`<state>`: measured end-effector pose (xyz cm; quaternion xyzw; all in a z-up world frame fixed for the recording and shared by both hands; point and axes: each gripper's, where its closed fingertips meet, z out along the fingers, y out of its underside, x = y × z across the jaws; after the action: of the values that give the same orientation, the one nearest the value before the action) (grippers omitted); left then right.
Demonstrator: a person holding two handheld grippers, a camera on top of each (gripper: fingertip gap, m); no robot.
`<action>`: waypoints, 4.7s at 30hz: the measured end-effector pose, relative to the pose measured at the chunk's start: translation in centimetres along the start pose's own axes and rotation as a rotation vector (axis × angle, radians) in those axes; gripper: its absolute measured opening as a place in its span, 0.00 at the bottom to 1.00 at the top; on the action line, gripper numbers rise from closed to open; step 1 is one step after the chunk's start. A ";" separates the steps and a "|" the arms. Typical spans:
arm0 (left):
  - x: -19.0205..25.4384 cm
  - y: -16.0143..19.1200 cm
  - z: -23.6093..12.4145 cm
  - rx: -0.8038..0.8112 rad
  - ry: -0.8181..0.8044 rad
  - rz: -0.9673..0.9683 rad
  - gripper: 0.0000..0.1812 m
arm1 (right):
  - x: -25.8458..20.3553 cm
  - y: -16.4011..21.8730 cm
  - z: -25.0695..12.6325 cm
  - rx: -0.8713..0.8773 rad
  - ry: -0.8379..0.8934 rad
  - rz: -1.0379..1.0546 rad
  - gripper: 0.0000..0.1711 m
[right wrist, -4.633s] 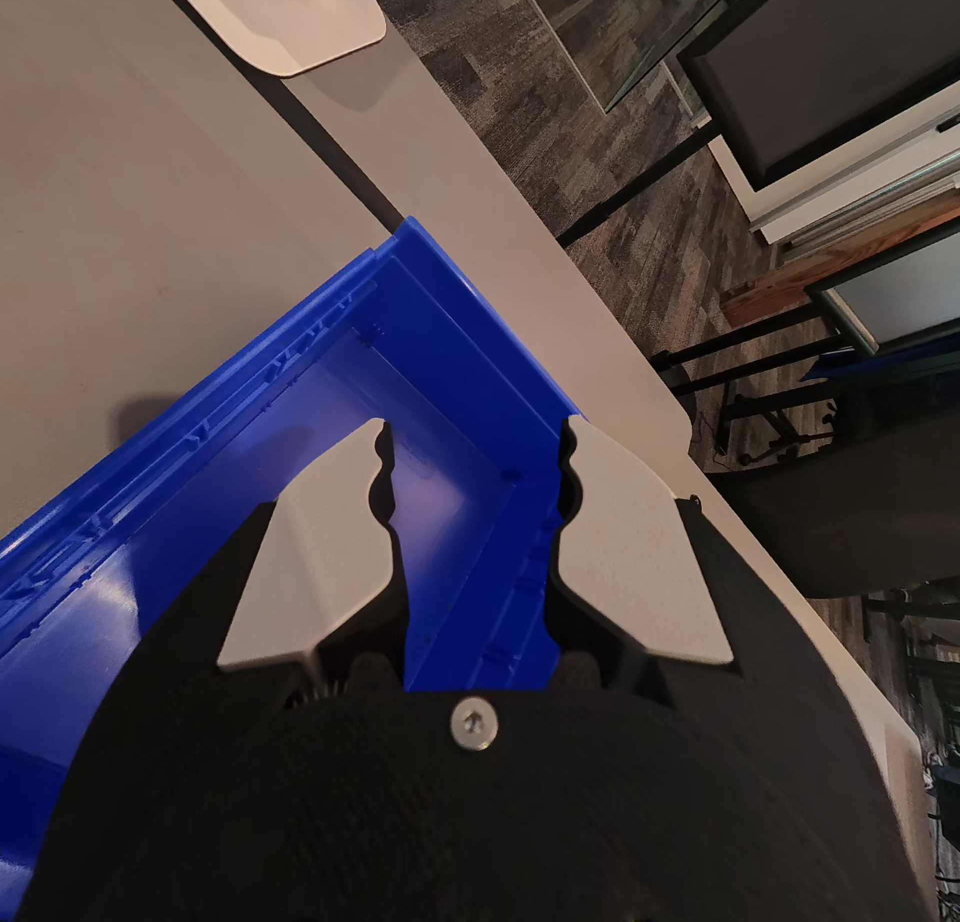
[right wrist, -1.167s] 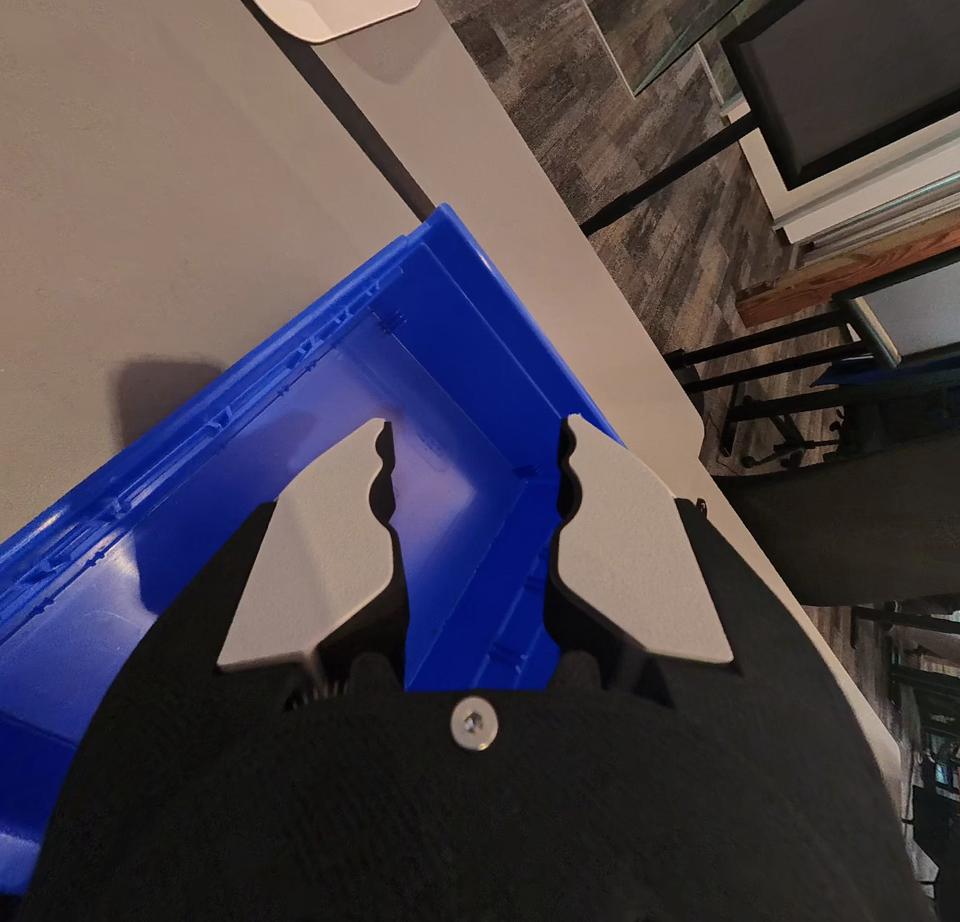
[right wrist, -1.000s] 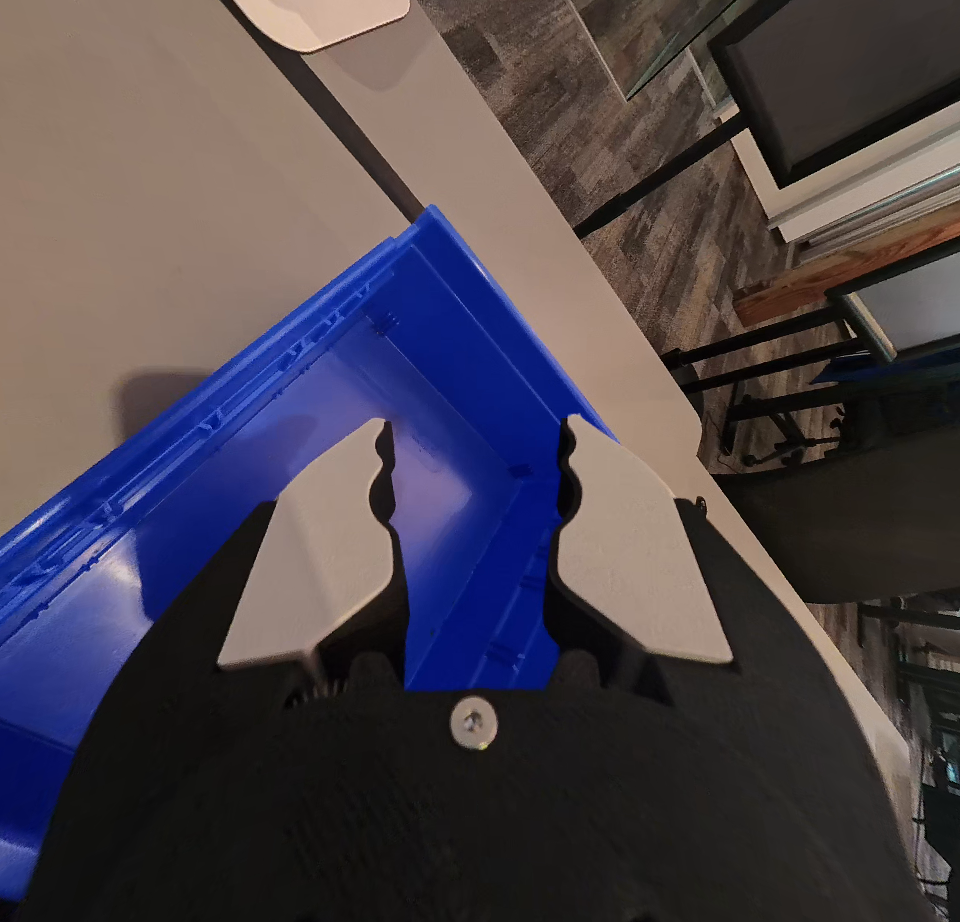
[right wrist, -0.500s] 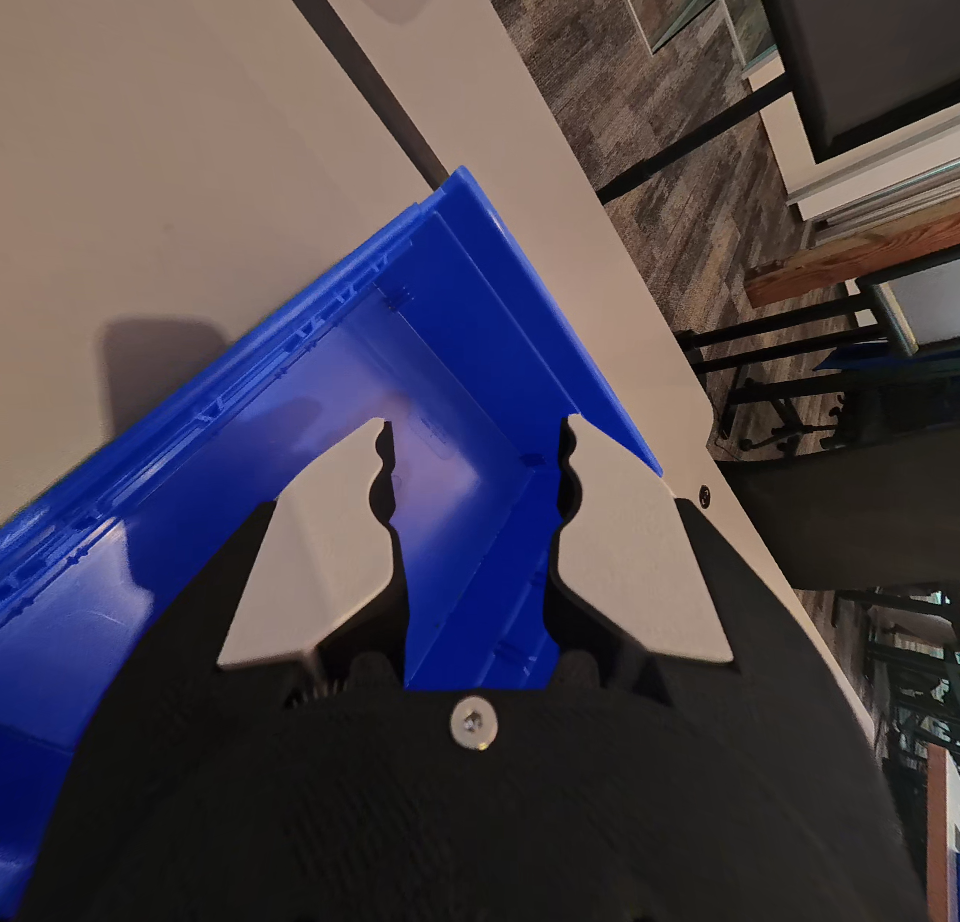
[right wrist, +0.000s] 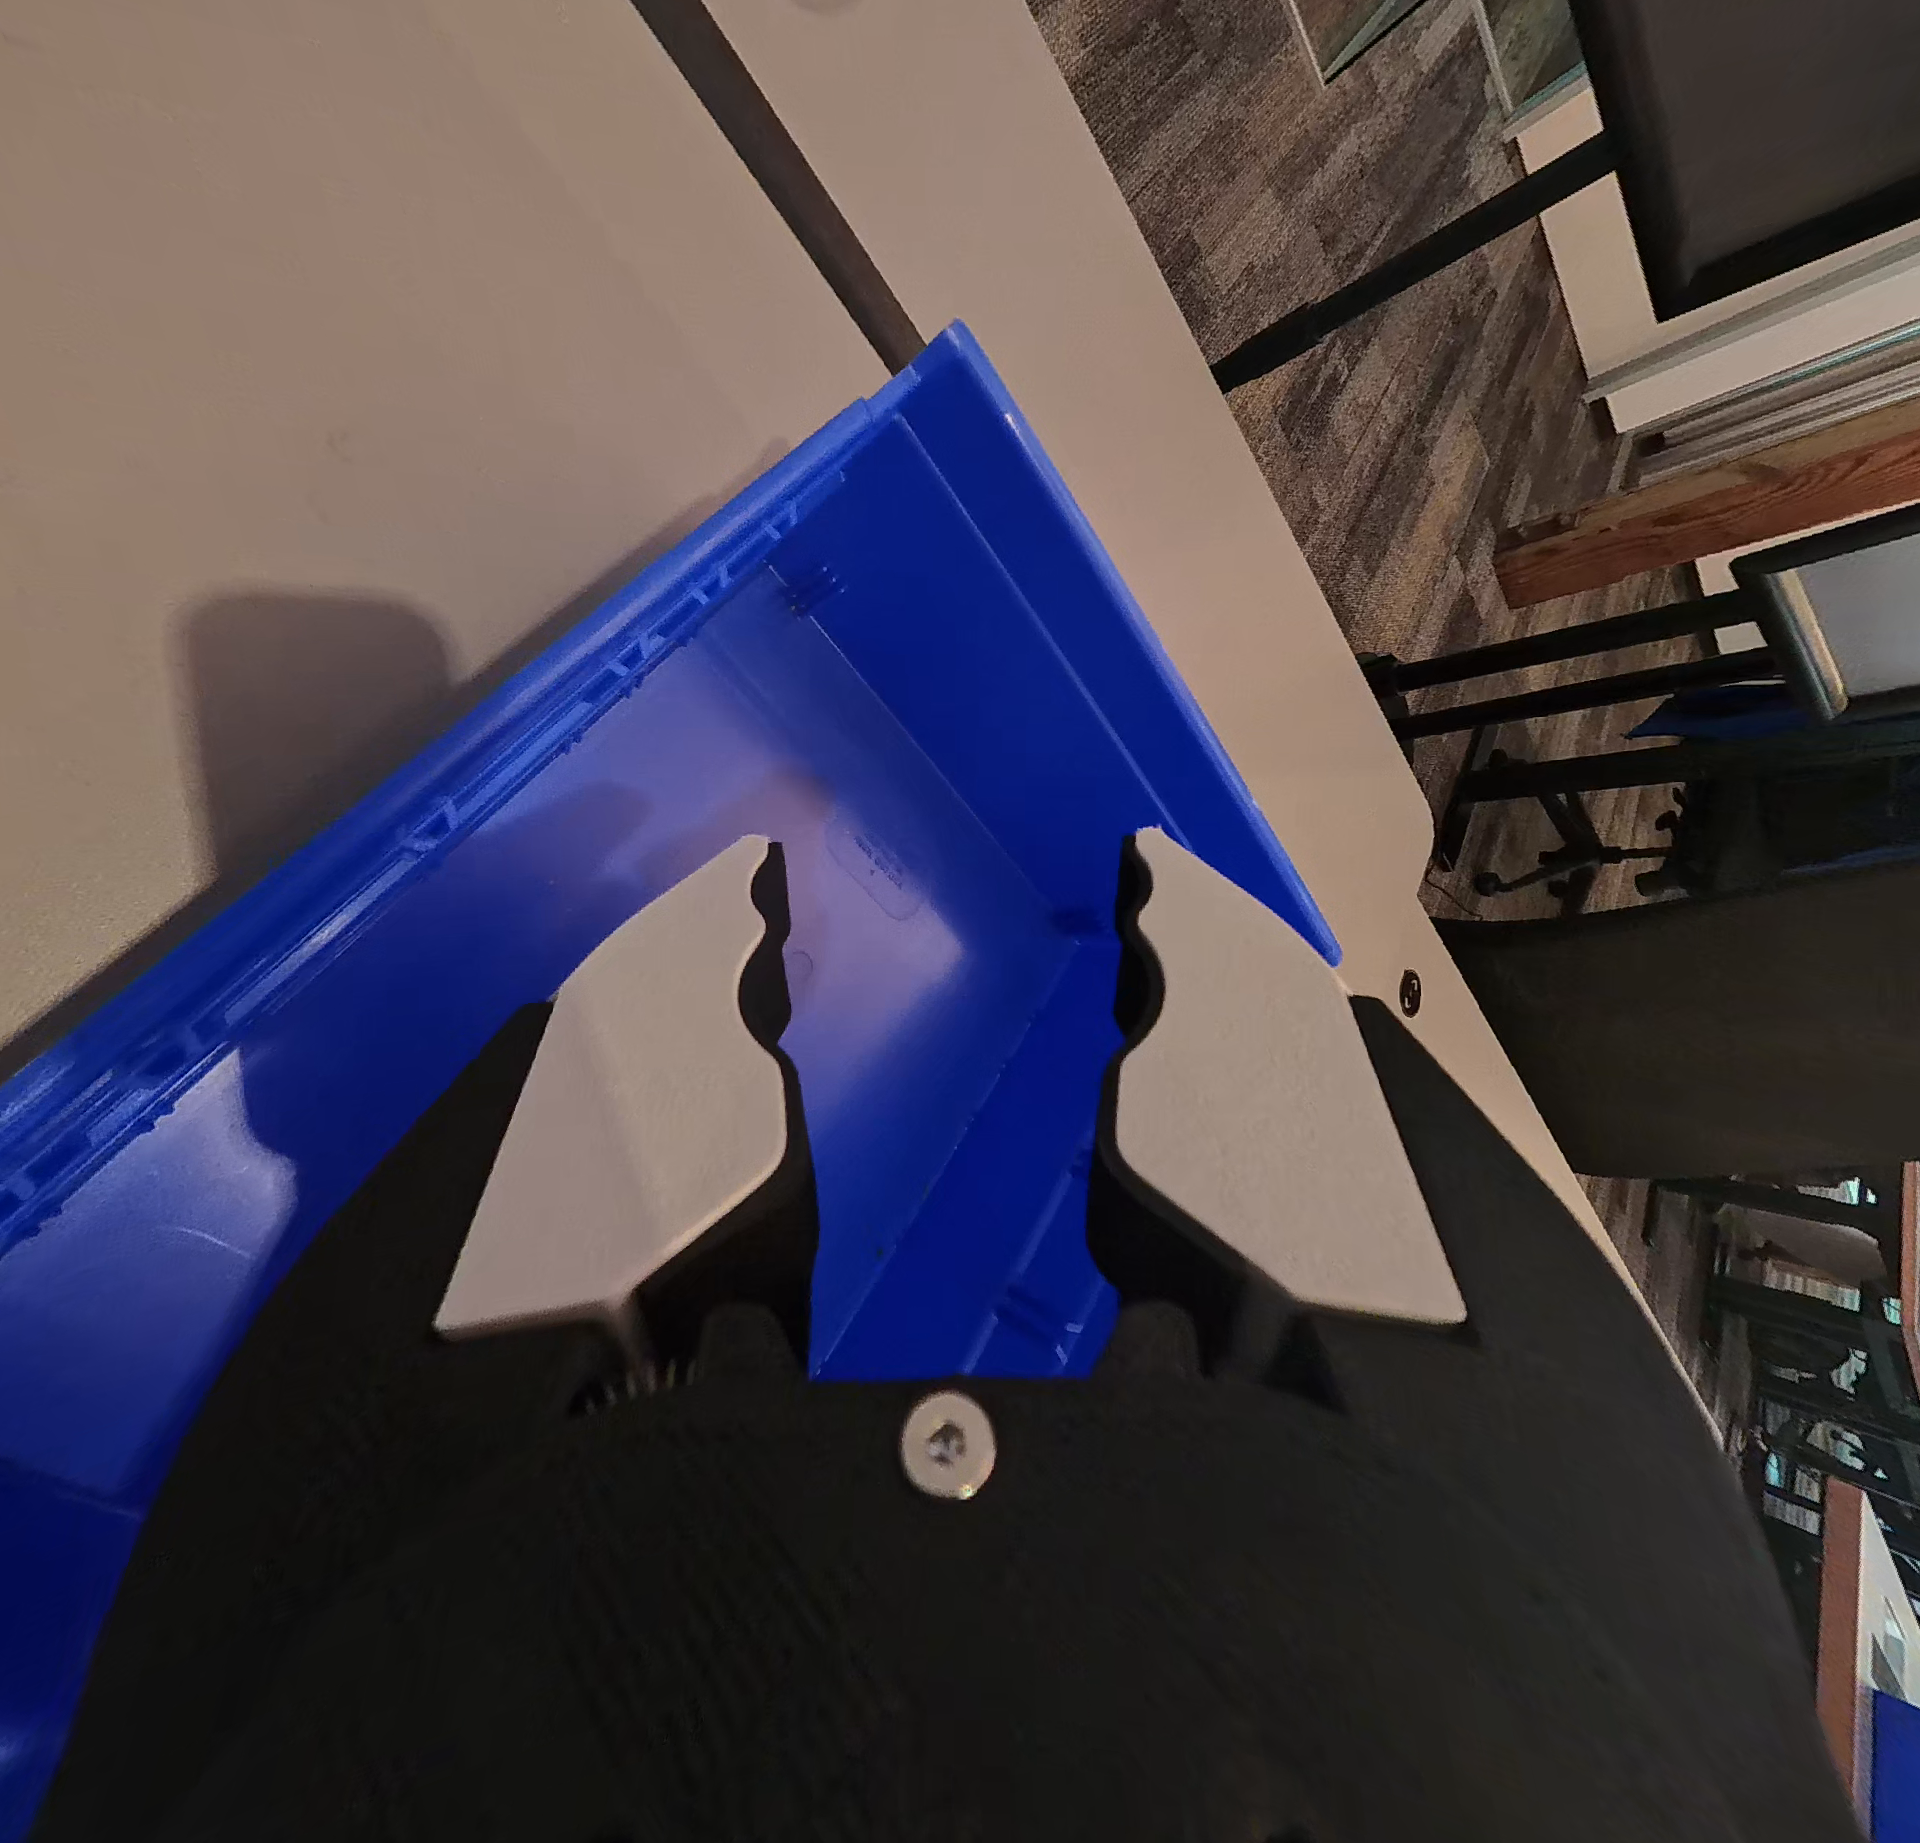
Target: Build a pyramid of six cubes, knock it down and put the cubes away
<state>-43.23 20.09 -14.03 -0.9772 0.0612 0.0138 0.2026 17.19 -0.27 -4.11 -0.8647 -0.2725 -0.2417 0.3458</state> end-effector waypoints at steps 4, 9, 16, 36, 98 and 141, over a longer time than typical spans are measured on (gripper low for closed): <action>0.4 0.3 0.5 -0.028 -0.004 0.029 0.21 | 0.0 0.0 0.0 -0.002 -0.002 0.000 0.36; 0.5 0.7 0.3 -0.048 -0.011 0.079 0.20 | -0.2 0.0 0.0 -0.002 -0.006 -0.003 0.36; 0.6 0.7 -2.2 -0.006 0.060 0.088 0.19 | -0.1 0.1 -0.1 0.000 -0.004 -0.001 0.36; 5.0 4.4 -3.7 -0.027 0.317 0.551 0.17 | -0.1 0.0 -0.4 0.015 -0.013 0.001 0.36; 35.2 11.3 -16.0 0.442 0.736 1.366 0.16 | -0.2 -1.1 -1.5 0.054 -0.011 -0.027 0.36; 36.5 13.6 -9.7 0.236 0.644 1.475 0.16 | 0.1 -0.8 -1.7 0.047 -0.011 -0.023 0.36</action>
<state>-8.74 -0.31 -12.40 -0.6138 0.7456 -0.1445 0.2157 16.37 -1.03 -2.59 -0.8545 -0.2899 -0.2347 0.3615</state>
